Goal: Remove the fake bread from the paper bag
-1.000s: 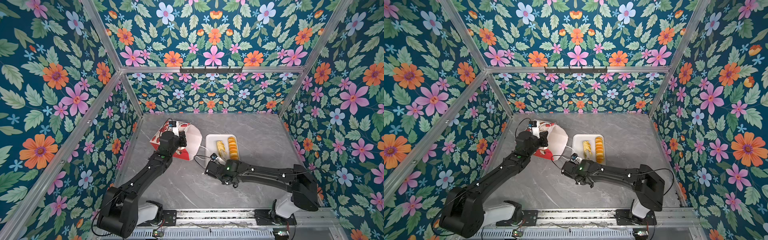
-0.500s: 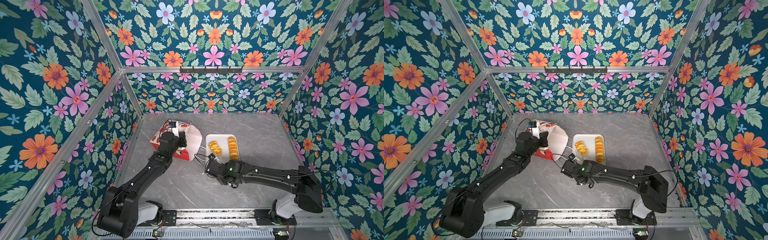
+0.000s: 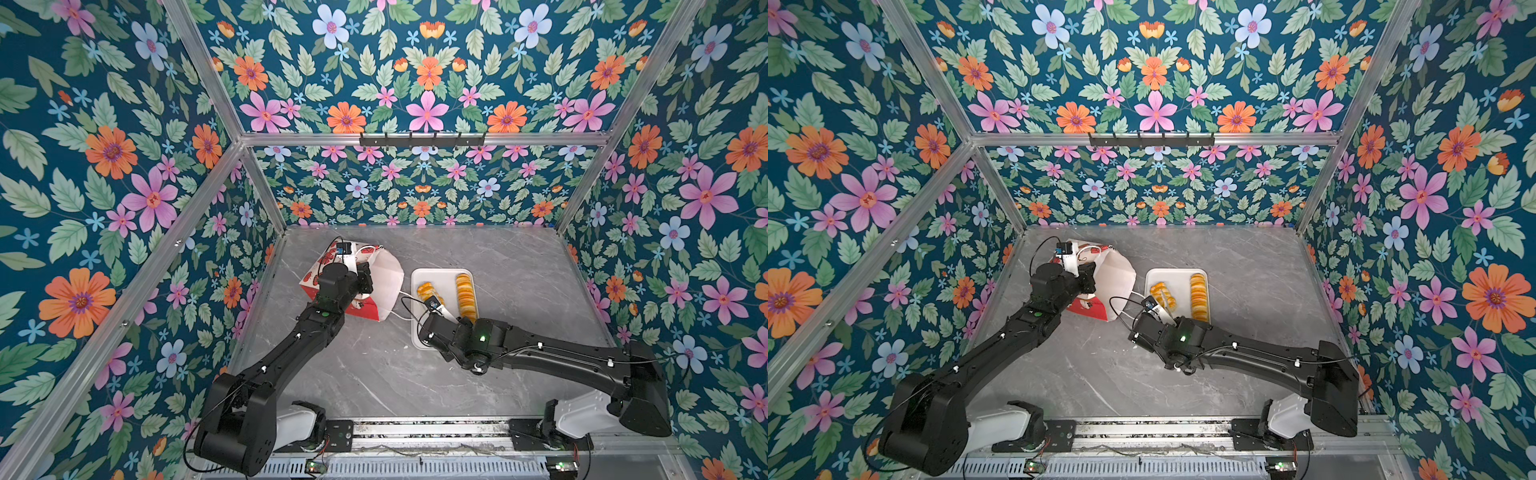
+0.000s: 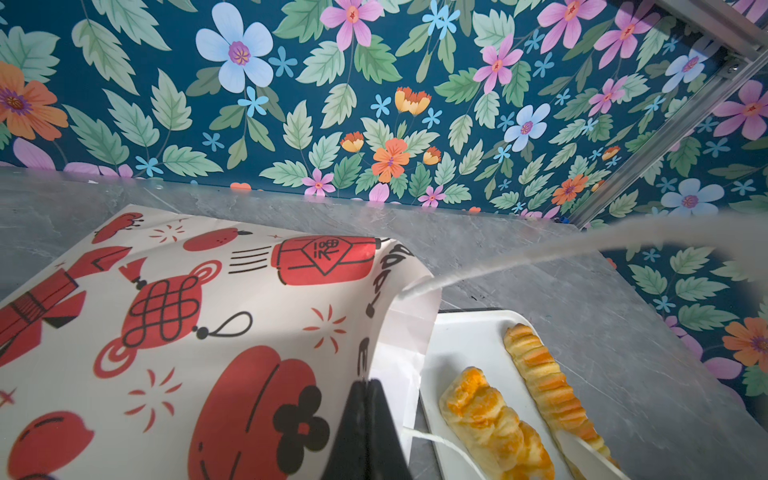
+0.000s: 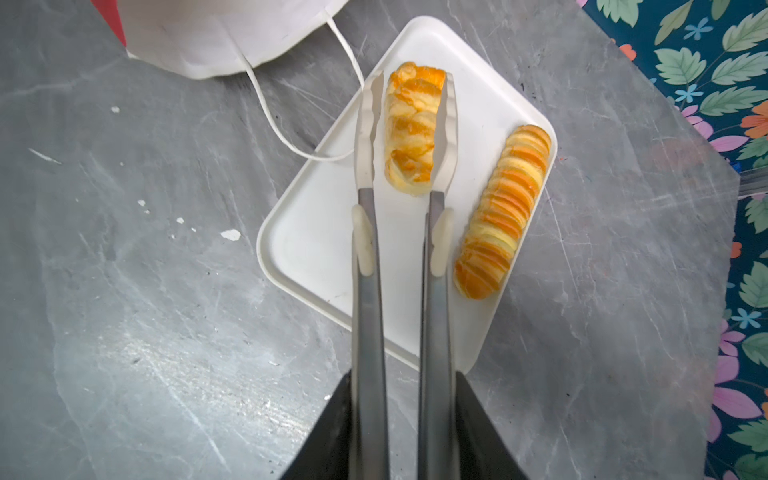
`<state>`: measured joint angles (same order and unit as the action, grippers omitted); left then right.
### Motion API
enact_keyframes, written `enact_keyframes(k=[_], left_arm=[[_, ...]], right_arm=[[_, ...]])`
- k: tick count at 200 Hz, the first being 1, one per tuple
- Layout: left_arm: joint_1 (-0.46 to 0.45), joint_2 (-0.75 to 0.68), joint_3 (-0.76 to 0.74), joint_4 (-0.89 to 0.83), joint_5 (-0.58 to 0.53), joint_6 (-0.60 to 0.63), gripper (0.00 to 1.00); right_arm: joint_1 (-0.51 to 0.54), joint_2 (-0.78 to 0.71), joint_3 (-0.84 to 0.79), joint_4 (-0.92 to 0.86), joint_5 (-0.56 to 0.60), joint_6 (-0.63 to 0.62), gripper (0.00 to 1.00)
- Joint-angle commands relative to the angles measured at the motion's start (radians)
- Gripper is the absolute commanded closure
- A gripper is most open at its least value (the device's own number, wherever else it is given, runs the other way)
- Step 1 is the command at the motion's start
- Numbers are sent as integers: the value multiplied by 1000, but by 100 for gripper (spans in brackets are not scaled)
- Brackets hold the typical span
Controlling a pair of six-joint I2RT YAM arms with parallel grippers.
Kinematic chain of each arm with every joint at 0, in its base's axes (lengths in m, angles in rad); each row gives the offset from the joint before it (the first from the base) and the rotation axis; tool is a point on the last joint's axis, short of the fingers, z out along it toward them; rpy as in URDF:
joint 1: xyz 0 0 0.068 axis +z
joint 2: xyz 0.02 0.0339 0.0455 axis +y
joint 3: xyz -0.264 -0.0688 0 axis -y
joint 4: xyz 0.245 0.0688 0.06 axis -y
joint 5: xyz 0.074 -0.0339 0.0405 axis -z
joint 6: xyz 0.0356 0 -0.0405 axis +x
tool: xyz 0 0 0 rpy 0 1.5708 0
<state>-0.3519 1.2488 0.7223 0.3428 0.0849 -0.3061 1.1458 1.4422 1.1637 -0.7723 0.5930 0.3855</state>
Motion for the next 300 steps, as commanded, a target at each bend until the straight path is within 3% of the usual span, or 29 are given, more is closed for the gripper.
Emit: enact_keyframes(k=[1,56,105,174,255,300], left_arm=[[2,-5,10,16,-14,10,100],[2,-12,10,4,-13,12,100],[3,-17,11,-1,-16,13,100],[6,-20,6,-5,-16,20,100],[10,-11,4,1,-11,15,100],[12,-3,5,5,-7,14,100]], right_arm=[[-22,2,3,48,32,-8,65],[-156,2,-33,153,-75,-94,65],[-164,88,7,182,-152,-131,65],[-179,179,2,173,-110,-120,65],[-262,143,-35,165,-84,-107,66],[-264,126,-47,213,-148,-121,66]])
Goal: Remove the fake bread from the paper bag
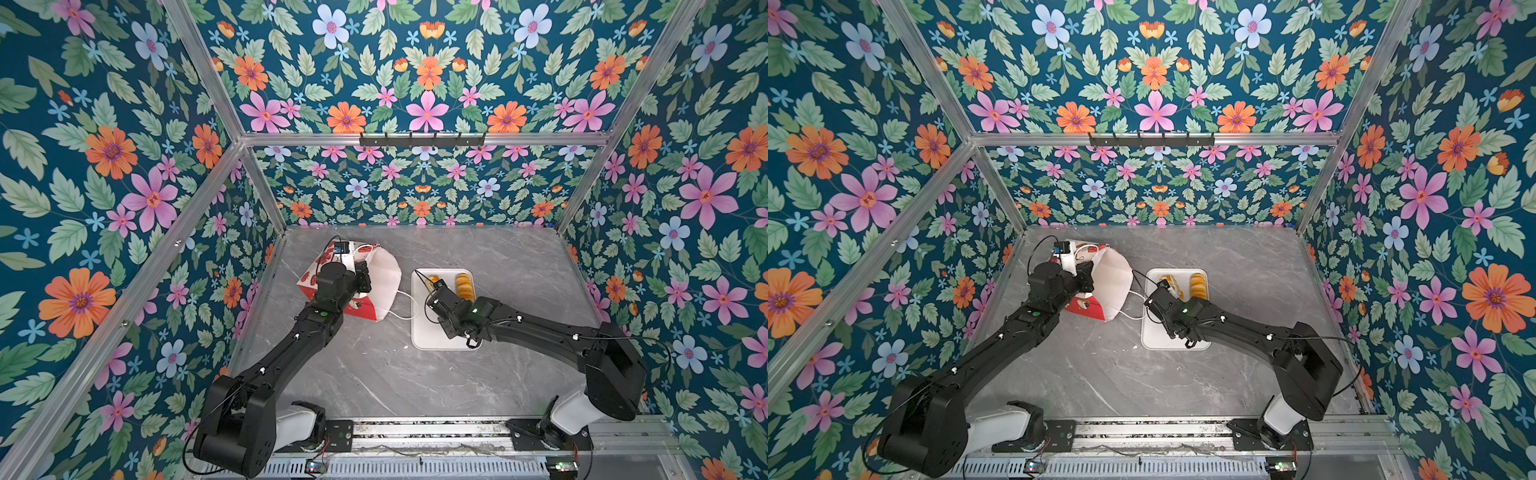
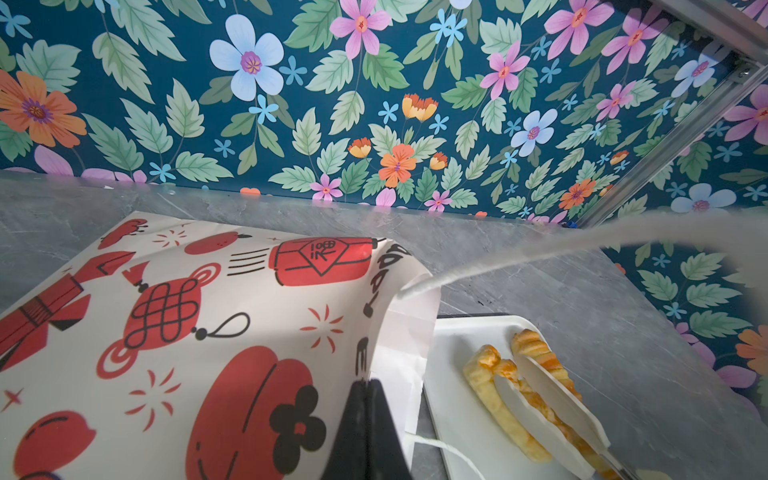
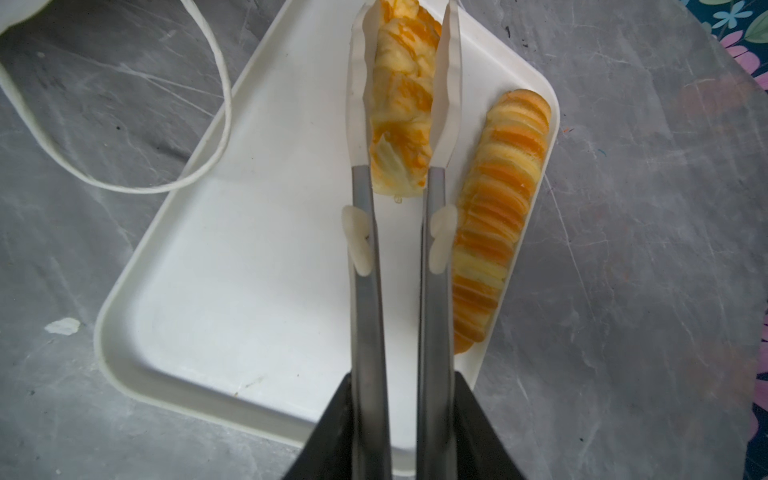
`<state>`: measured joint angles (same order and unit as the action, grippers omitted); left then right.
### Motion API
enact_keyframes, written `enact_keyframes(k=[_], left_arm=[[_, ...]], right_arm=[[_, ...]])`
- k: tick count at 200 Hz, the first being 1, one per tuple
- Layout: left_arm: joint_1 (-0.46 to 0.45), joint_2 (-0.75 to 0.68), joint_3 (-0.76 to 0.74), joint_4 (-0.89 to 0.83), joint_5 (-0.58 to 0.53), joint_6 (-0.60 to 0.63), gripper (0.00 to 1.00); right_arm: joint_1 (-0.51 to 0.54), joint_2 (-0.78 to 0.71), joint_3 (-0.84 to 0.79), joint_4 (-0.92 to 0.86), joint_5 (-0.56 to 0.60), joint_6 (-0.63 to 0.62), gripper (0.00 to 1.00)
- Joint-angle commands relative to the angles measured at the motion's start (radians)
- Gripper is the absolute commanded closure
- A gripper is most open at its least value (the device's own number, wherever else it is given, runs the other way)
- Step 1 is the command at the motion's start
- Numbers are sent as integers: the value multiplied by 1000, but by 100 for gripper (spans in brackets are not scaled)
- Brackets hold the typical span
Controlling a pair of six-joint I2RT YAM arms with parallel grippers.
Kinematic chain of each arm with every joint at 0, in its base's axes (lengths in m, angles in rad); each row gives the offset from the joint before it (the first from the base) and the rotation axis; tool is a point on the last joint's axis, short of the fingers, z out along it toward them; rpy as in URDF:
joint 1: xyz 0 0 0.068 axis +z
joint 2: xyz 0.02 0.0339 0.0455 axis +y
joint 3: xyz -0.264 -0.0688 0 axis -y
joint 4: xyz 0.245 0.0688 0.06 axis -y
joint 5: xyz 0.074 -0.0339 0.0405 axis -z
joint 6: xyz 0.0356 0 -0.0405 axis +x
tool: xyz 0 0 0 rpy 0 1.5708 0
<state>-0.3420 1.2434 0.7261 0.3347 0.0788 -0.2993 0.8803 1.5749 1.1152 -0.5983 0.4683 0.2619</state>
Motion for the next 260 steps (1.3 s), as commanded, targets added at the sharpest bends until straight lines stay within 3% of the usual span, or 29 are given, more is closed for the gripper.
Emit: enact_keyframes(k=[1,92,186,260], left_arm=[[2,2,1,13,-1,8,100],[2,13,2,21,3,1,100],[3,15,-1,23,4,3,100],[4,14,2,25,9,2,100]], right_arm=[[1,-5,1,39,-24,3,66],[17,60,36,45,-46,3,66],[28,151,74,-67,153,70,69],[29,124,62,-105,159,138,69]])
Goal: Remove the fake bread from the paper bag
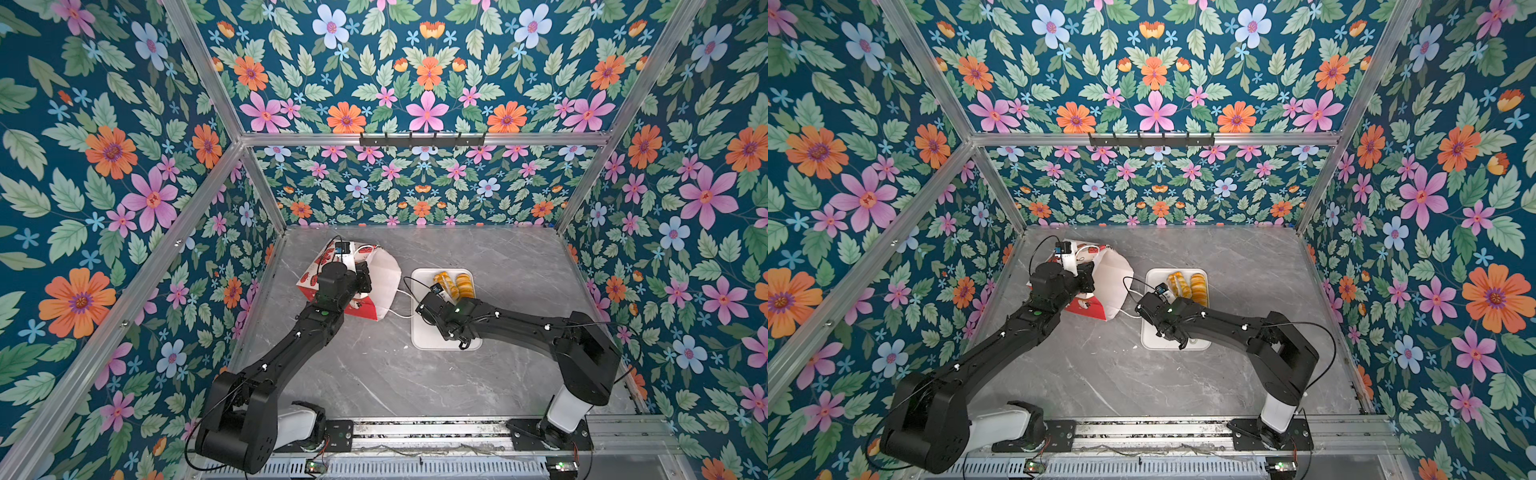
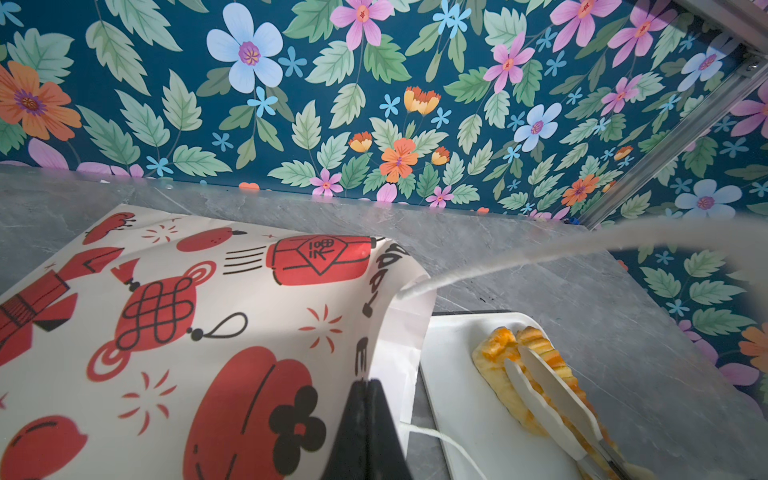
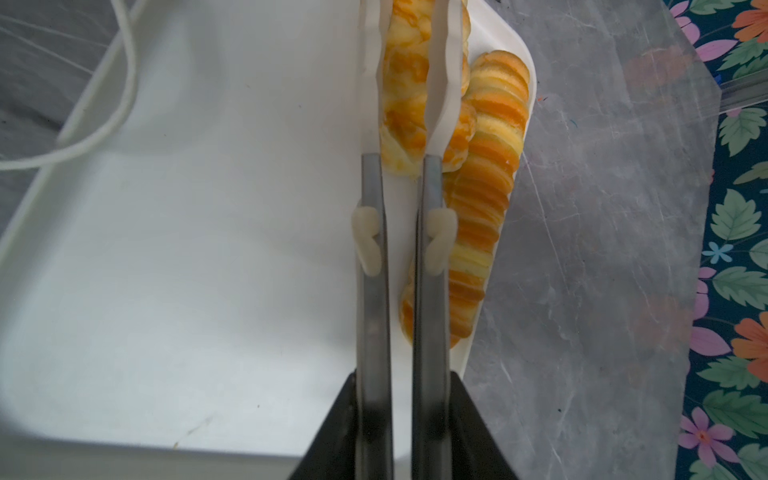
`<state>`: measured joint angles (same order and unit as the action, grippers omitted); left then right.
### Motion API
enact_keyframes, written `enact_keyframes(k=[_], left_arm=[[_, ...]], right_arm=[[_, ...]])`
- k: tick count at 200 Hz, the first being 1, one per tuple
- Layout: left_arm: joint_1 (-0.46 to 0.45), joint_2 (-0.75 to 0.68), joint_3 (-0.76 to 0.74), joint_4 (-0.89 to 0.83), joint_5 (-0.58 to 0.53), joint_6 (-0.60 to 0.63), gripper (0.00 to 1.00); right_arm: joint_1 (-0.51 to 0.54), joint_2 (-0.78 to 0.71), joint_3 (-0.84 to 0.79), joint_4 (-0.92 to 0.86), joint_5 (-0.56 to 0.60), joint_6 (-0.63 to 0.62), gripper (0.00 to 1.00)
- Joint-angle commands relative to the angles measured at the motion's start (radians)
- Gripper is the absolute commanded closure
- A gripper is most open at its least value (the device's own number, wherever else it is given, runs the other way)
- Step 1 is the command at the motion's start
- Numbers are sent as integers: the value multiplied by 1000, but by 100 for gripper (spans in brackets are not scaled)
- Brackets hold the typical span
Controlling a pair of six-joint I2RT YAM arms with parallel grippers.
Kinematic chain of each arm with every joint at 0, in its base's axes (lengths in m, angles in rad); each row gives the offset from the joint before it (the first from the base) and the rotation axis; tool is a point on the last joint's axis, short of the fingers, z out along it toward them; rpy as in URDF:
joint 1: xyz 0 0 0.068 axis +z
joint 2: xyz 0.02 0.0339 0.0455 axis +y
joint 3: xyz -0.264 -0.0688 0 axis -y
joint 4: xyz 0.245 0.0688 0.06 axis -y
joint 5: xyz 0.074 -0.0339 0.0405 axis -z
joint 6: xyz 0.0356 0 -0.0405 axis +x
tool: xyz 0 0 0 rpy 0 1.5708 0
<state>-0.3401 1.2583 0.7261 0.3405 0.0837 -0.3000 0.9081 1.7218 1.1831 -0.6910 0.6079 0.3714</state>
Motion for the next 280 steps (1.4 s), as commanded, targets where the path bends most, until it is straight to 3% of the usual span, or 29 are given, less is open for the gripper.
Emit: enact_keyframes(k=[1,40,112,172,210,240,280], left_arm=[[3,-1,2,19,4,2,100],[3,-3,4,14,4,4,100],[2,-10,21,-2,19,17,100],[4,-47,42,-79,81,86,100],[3,-71,67,-153,132,119,100],[3,-98,67,-209,133,140,100],[3,-121,54,-257,153,177,100]], right_arm=[[2,-24,-7,-10,17,27,69],[6,-158,-38,130,-194,-7,66],[39,-229,-17,147,-218,-51,63],[101,-302,-24,278,-489,-81,63],[101,-258,-45,369,-562,-96,63],[98,-198,-43,455,-555,-100,63],[42,-131,-36,561,-610,-65,62]])
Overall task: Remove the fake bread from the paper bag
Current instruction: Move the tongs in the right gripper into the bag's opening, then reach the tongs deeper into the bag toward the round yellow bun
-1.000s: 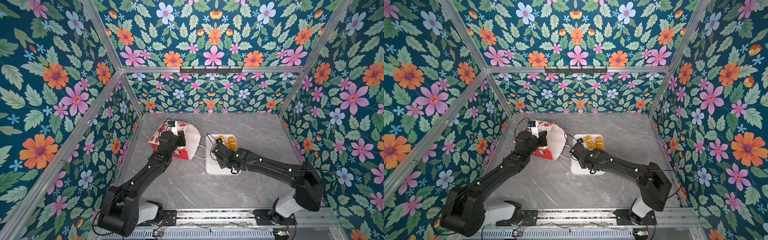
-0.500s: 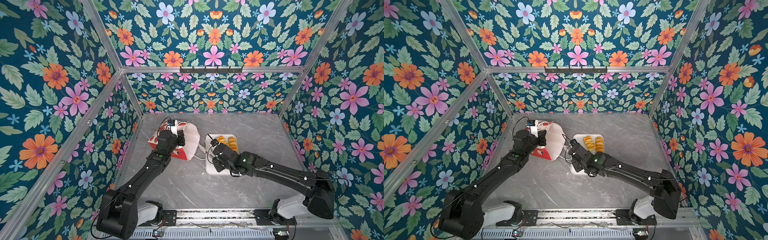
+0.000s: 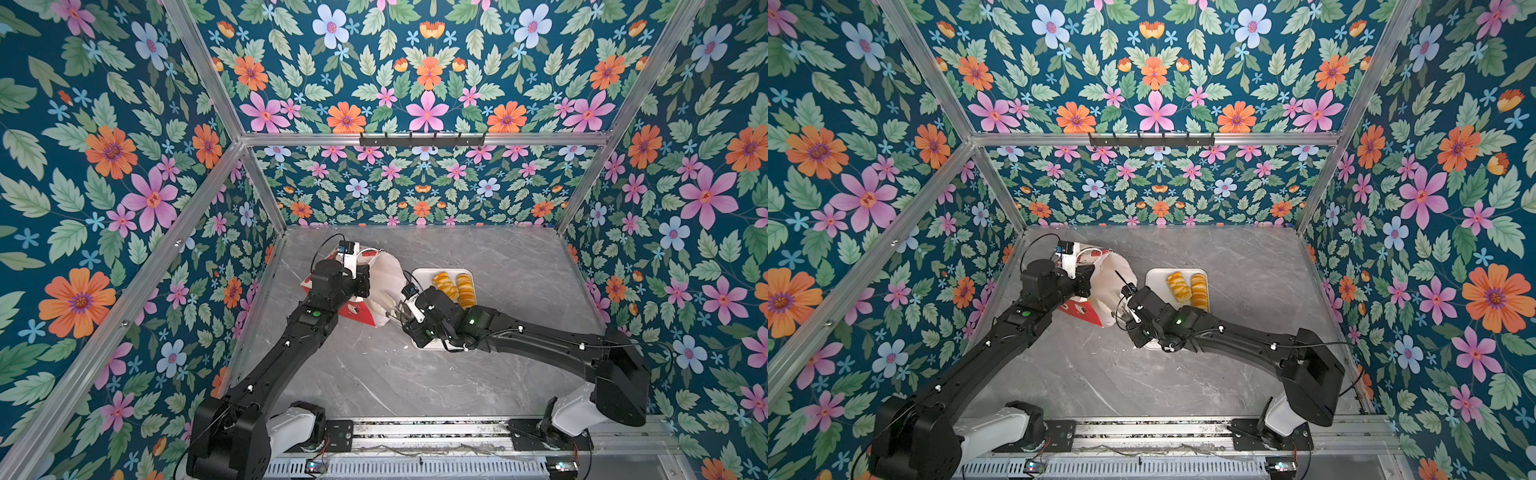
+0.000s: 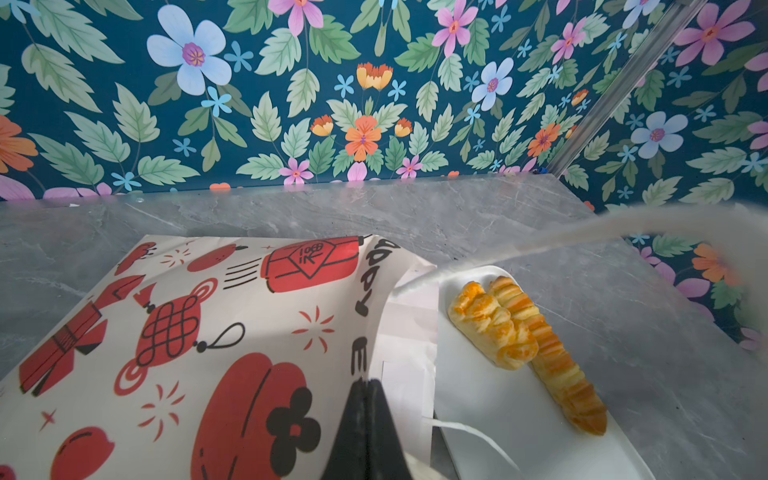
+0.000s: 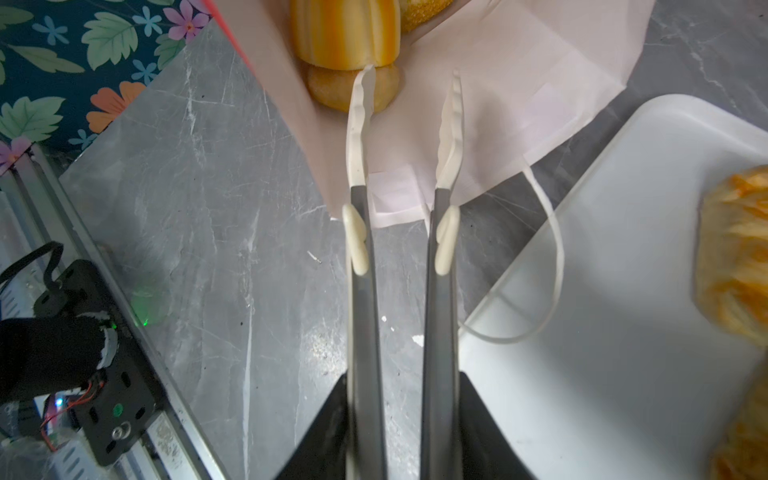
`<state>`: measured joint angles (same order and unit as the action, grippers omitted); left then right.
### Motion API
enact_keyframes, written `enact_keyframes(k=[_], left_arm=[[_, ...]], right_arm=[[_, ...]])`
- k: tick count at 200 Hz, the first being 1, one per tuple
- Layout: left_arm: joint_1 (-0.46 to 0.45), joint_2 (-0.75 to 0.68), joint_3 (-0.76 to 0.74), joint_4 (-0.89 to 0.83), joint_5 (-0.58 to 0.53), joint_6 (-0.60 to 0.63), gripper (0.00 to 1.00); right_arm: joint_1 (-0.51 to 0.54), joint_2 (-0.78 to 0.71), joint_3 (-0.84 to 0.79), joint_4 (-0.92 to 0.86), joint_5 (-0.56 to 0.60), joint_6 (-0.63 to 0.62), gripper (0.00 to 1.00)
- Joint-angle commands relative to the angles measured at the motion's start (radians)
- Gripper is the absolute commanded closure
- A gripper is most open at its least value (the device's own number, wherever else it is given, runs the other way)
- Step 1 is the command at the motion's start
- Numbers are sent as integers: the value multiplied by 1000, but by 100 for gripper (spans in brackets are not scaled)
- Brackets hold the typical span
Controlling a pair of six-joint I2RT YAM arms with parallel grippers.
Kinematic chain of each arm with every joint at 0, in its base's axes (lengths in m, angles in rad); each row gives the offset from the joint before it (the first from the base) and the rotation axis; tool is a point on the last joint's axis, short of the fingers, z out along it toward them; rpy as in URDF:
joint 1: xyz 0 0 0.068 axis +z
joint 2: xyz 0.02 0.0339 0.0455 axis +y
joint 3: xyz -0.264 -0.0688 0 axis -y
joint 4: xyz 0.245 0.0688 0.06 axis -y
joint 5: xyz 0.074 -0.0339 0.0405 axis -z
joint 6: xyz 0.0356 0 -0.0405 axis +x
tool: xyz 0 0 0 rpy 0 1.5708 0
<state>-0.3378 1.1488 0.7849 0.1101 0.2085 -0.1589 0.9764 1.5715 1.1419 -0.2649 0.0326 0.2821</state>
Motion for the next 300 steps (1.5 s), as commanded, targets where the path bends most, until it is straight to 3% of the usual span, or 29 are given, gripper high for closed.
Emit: enact_keyframes(k=[1,84,155,190,234,300], left_arm=[[1,-12,-5,-28,31,37,100],[0,-59,-31,-32,102,58,100],[0,-65,-36,-21,129,46,100],[0,-73,-45,-16,134,49,100],[0,-83,-57,-10,132,50,100],[0,-76,-44,-7,134,47,100]], right_arm=[[-29,20,5,139,-36,25,62],[-67,159,75,229,-157,60,60],[-80,268,162,232,-167,108,58],[-86,234,125,271,-178,145,57],[-93,219,104,313,-232,212,49],[-93,285,128,335,-261,203,46]])
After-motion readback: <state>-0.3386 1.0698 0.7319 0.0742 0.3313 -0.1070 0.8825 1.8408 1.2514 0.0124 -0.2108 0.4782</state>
